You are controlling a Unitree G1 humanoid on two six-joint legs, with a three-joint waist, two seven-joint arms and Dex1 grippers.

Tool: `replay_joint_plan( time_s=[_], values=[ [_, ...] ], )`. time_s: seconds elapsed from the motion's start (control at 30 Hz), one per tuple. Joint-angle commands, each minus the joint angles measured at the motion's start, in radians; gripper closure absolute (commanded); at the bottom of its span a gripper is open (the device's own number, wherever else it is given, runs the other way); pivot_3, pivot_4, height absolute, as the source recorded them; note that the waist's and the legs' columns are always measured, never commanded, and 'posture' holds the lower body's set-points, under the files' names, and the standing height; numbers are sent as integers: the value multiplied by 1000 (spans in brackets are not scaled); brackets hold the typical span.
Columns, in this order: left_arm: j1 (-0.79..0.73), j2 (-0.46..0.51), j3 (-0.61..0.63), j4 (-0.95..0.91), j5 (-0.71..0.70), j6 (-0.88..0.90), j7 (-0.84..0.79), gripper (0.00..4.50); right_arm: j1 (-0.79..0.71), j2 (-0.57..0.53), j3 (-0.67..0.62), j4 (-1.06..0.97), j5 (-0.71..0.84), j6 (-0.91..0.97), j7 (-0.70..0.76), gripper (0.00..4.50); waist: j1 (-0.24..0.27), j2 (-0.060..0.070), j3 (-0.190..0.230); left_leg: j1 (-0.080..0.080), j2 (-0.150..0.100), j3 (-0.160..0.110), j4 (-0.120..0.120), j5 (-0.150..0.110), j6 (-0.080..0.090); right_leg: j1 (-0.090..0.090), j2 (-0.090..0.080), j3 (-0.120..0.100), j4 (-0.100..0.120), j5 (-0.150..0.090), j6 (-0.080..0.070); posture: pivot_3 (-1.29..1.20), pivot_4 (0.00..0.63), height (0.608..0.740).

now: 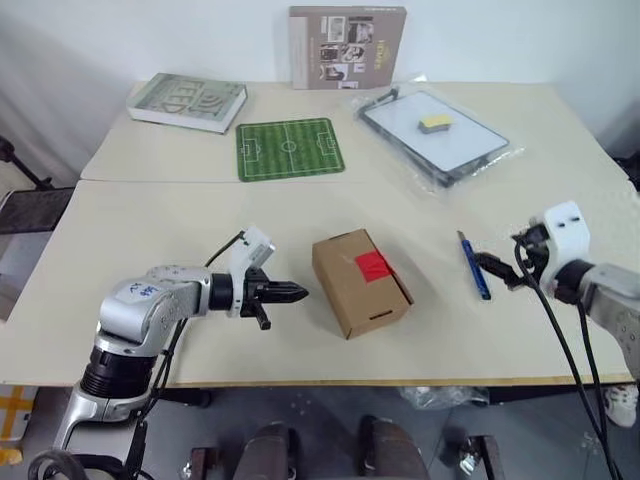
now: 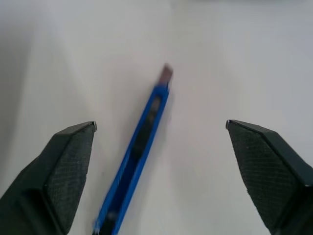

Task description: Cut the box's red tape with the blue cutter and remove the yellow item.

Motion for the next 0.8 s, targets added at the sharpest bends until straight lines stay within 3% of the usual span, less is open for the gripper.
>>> replay_joint_plan(
  time_s=[0.03,0.07,0.17,0.53,0.8],
  values=[
    [6,-47,-2,-36,-32,-18,30,4500,-116,50,97,-24,-12,69,42,49,-1,0,0,0,1,0,1,0,0,0,0,0,0,0,0,0,150,740],
    [6,-52,-3,-34,-30,-20,33,4500,-137,58,113,-15,-19,87,47,49,-1,0,0,1,1,0,1,0,0,0,0,1,2,0,0,0,150,740],
    [23,-93,-23,-18,-2,-63,69,4500,-205,103,248,-9,-72,103,100,658,2,0,0,1,1,0,1,0,0,0,-1,2,3,0,0,0,150,740],
    [49,-142,-48,-1,36,-205,128,4500,-249,154,342,-42,-161,127,165,4406,5,0,0,0,0,1,1,-1,1,0,-2,1,3,0,0,0,150,740],
    [7,-167,-84,65,59,-235,139,4500,-252,190,351,-114,-163,250,159,4461,8,0,0,0,1,1,2,-1,1,0,-2,1,3,0,0,0,150,740]
  ],
)
